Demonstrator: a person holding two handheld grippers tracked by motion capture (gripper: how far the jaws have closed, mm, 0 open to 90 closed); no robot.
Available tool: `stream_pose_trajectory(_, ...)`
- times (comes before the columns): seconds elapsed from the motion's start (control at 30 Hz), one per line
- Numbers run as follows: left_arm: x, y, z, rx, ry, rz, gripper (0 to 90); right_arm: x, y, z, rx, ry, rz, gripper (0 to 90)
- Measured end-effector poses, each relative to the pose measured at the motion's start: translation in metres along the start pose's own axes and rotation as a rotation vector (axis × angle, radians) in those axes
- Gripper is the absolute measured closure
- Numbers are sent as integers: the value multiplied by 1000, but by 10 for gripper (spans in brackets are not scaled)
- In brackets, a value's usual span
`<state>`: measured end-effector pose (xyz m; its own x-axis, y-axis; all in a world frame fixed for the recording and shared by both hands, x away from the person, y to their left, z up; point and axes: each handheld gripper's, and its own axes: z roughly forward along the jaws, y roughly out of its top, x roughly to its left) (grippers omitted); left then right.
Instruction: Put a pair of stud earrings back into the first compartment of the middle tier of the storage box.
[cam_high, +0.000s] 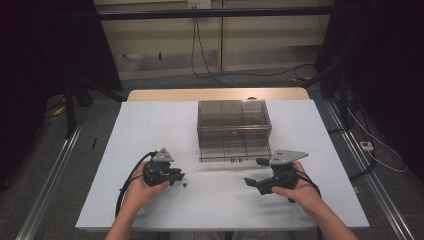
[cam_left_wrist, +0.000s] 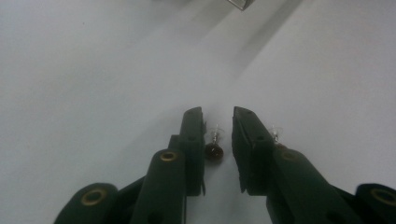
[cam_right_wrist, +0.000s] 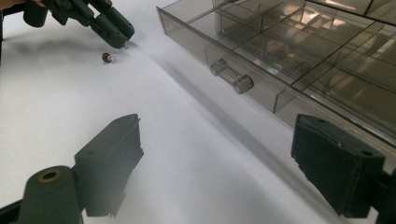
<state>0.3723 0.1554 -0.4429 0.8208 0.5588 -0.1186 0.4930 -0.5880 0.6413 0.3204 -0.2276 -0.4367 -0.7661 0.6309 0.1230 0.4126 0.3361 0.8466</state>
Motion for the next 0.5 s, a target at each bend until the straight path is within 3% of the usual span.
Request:
stream_pose_trajectory(0.37, 0, -1, 0, 7, 22, -4, 808, 0, 1, -3, -10, 2, 3, 157)
stream_pose_trajectory(0.5, 1, 0, 1, 1, 7, -16, 810, 0, 1, -3, -10, 4, 5, 157)
